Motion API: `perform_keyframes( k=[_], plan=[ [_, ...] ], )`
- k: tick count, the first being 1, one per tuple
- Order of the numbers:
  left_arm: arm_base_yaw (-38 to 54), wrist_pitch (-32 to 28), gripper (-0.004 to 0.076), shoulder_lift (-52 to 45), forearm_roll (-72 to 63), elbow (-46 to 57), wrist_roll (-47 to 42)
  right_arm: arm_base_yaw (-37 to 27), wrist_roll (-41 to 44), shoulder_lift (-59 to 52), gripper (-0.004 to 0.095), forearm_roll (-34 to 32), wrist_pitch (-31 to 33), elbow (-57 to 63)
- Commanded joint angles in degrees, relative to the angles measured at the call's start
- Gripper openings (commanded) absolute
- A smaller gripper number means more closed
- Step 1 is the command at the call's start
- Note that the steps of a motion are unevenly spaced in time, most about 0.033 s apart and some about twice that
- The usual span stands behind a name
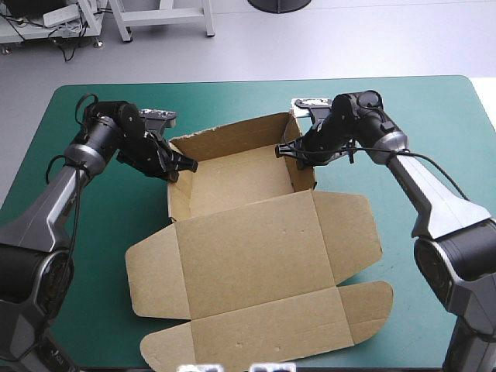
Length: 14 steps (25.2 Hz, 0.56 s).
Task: Fold the box
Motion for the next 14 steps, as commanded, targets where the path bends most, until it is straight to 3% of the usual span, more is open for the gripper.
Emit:
perform_keyframes(
  k=[1, 7, 14],
  plan=[
    [-0.64, -2.34, -0.0009, -0.80, -0.28, -1.77, -0.18, -1.09, -1.56, -1.23, -0.0001, 2.36, -5.83, -1.63],
    [-0.35, -7.30, -0.0009, 0.66, -0.14, -1.77, -0.34, -2.30, -4.18, 3.64, -0.0001, 5.12, -6.32, -1.63],
    [-0.35, -7.48, -0.0009, 1.63, -0.34, -1.77, -0.48, -2.30, -8.24, 5.03, 0.0000, 3.82, -7.14, -1.74]
  ],
)
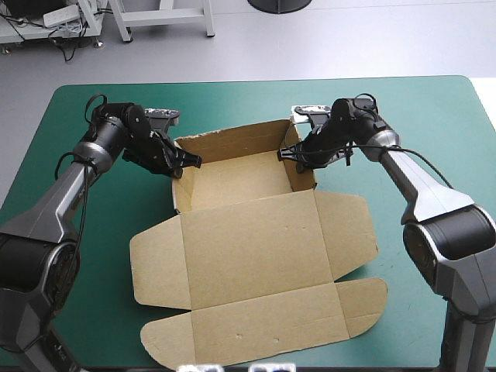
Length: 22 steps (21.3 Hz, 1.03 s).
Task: Fold the box
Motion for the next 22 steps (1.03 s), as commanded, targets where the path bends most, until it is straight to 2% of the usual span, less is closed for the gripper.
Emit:
perform_keyframes(
  k=[1, 4, 5, 6, 7, 8, 10, 11, 14, 18, 22],
  plan=[
    [-0.35, -2.49, -0.0009, -1.12, 0.03, -1.39, 0.82, -0.13, -3.22, -1.46, 0.0000, 0.07, -4.22, -1.45],
    [-0.35, -1.04, 0.0003, -0.78, 0.03, -1.39, 0.82, -0.13, -3.75, -1.46, 0.0053, -4.94, -2.64, -1.45],
    [-0.35, -0.79, 0.0028, -0.78, -0.36, -1.39, 0.82, -0.13, -4.28, -1.46, 0.0146, -7.25, -1.97, -1.45],
    [-0.35, -0.47, 0.0042, -0.78, -0.45, -1.39, 0.82, -0.13, -4.48, -1.46, 0.0195, -8.17, -1.67, -1.45],
    [-0.35, 0.40, 0.0083, -0.78, -0.90, -1.39, 0.82, -0.13, -5.61, -1.46, 0.0317, -9.46, -0.91, -1.45],
    [-0.35, 0.67, 0.0111, -0.78, -1.29, -1.39, 0.82, -0.13, -6.03, -1.46, 0.0360, -9.82, -0.90, -1.45],
    [-0.35, 1.97, 0.0253, -0.78, -3.63, -1.39, 0.72, -0.13, -6.15, -1.46, 0.0463, -10.50, -0.93, -2.09],
    [-0.35, 1.96, 0.0305, -0.78, -3.85, -1.39, 0.00, -0.13, -6.26, -1.46, 0.0475, -10.62, -0.71, -2.60],
    [-0.35, 1.75, 0.0468, -0.78, -4.12, -1.39, -9.29, -0.13, -6.58, -1.46, 0.0495, -13.27, 1.74, -6.51],
    [-0.35, 1.62, 0.0494, -0.78, -4.12, -2.32, -13.86, -0.13, -6.68, -1.46, 0.0514, -17.34, 5.16, -11.25],
    [-0.35, 2.45, 0.0494, -0.78, -7.54, -5.11, -14.77, -0.13, -7.10, -1.46, 0.0518, -17.36, 4.89, -12.73]
  ],
)
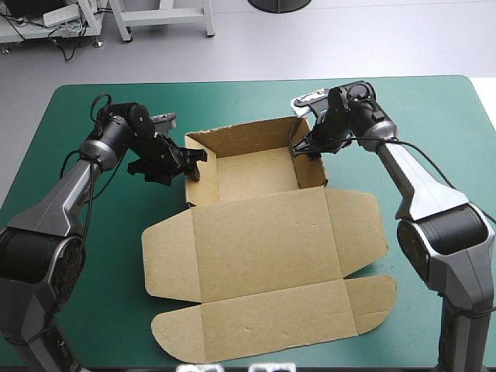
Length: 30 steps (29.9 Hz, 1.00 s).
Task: Fold the box
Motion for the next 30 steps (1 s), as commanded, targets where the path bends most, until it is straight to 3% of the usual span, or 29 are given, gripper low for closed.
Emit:
perform_keyframes(
  k=[1, 6, 9, 14, 19, 24, 30],
  plan=[
    [-0.35, -0.17, 0.0494, -2.87, -4.90, -4.60, -1.00, -0.47, -0.64, -3.31, 0.0518, -0.98, -1.17, -2.96],
    [-0.35, 2.76, 0.0494, -2.87, -9.98, -11.57, 0.13, -0.47, -0.64, -3.31, 0.0518, -0.35, -0.30, -5.27],
    [-0.35, 7.89, 0.0494, -2.87, -9.94, -16.59, 0.49, -0.47, -0.54, -3.31, 0.0518, -0.03, 1.56, -7.84],
    [-0.35, 7.74, 0.0493, -5.93, -19.88, -18.00, 1.08, -0.47, -0.54, -4.33, 0.0516, 2.02, 3.41, -10.28],
    [-0.35, 7.74, 0.0407, -11.79, -20.43, -17.61, 4.50, -0.47, 0.14, -5.12, 0.0516, 2.02, 5.79, -10.17],
    [-0.35, 7.74, 0.0270, -20.51, -11.94, -11.31, 7.08, -0.47, 0.28, -5.01, 0.0516, 5.52, 5.79, -10.17],
    [-0.35, 7.74, 0.0220, -32.16, -10.00, 3.23, 10.83, -0.47, 0.40, -5.01, 0.0516, 5.56, 5.79, -10.17]
  ],
)
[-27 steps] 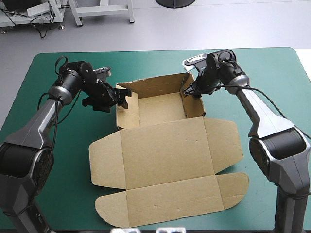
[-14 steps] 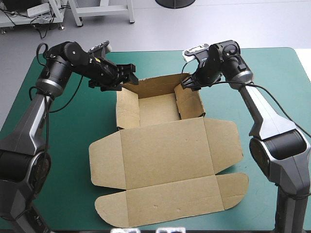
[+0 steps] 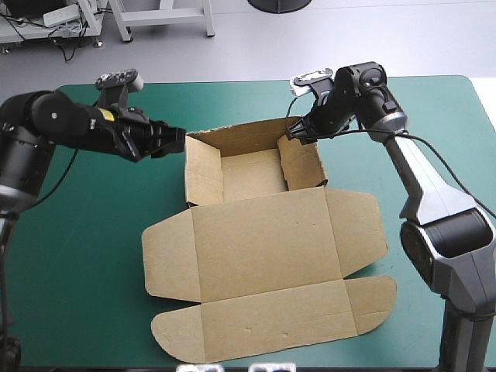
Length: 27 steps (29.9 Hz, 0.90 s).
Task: Fold the box
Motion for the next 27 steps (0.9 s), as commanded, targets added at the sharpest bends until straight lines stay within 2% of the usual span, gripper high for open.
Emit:
perform_keyframes(
  k=[1, 8, 14, 20, 23, 25, 26, 27],
  plan=[
    [-0.34, 2.74, 0.0220, -8.13, -1.02, 6.29, 3.75, -0.32, 0.25, -3.85, 0.0515, 0.32, 0.63, -1.72],
    [-0.34, 2.66, 0.0220, -20.76, 0.37, 21.67, 6.96, -0.32, 0.80, -1.51, 0.0512, 0.03, 0.63, -1.72],
    [-0.34, 2.50, 0.0220, -31.94, 8.57, 32.93, 7.94, -0.32, 1.03, 0.83, 0.0509, 0.05, 0.63, -1.63],
    [-0.34, -0.31, 0.0221, -45.32, 12.53, 43.79, 9.24, -0.32, 1.84, 2.70, 0.0488, -0.09, 0.63, -1.63],
    [-0.34, -0.91, 0.0220, -50.97, 13.22, 48.26, 9.24, -0.32, 2.42, 3.24, 0.0294, -1.18, 0.53, -1.63],
    [-0.34, -0.80, 0.0220, -54.22, 14.33, 50.99, 9.24, -0.32, 2.42, 3.24, 0.0040, -2.62, 0.14, -1.63],
    [-0.34, -0.72, 0.0220, -55.32, 14.84, 52.15, 9.24, -0.32, 2.83, 3.24, -0.0020, -3.42, -0.13, -1.63],
    [-0.34, -0.66, 0.0220, -56.53, 15.11, 53.14, 9.24, -0.32, 3.47, 3.24, -0.0003, -5.03, -0.20, -1.63]
  ],
)
